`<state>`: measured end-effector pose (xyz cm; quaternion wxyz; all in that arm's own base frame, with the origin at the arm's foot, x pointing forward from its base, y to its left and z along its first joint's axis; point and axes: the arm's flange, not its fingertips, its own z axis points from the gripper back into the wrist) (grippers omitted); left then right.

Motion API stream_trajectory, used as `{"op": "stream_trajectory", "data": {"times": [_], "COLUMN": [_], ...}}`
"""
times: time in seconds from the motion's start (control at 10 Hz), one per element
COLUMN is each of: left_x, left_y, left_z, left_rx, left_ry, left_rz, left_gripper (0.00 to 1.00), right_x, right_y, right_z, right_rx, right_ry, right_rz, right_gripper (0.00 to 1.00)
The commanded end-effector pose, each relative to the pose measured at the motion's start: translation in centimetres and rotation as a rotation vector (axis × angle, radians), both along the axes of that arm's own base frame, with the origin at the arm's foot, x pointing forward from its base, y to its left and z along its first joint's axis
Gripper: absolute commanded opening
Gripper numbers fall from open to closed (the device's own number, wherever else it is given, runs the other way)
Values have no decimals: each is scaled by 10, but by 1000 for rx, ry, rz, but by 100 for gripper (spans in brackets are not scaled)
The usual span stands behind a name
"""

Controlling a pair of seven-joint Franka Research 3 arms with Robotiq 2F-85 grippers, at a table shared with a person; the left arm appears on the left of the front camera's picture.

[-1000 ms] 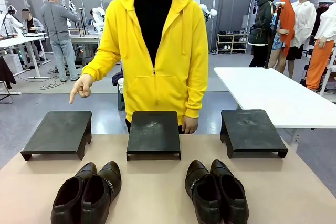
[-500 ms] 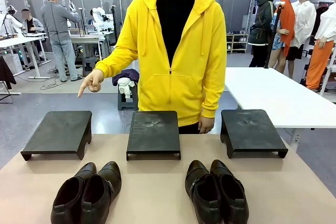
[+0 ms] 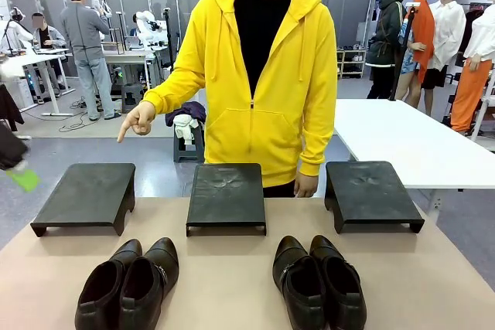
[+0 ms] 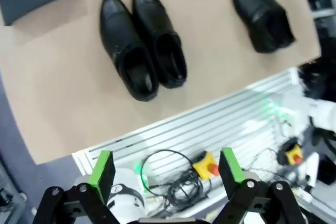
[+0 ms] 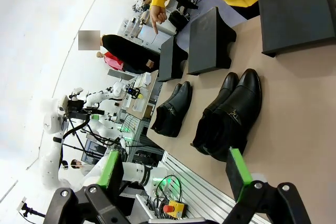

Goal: Place the shoes on the stand as instructed by the person.
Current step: Pick up one pair of Shoes and place it on the Shoes Stand indicated by the person.

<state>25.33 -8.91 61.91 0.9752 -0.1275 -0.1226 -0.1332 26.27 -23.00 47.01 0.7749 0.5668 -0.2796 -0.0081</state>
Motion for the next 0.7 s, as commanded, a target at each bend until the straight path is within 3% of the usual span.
{"op": "stream_trajectory", "data": {"times": [0.0,0.4,0.6], "left_x": [1,14,19], "left_y": [-27,-63,-74], "left_z": [-30,-93,-128], "left_rx": [76,92,108], "left_ry": [-27,-20,-32], "left_rz": [126,275,266], "left_gripper": [100,100,100], "right_x": [-1,-1,-1], "right_y": [0,0,0], "right_z": [1,1,1], "right_rx": [8,8,8], "right_ry": [-12,-12,-12], "right_rz": [2,2,2], "right_gripper": [100,100,100]}}
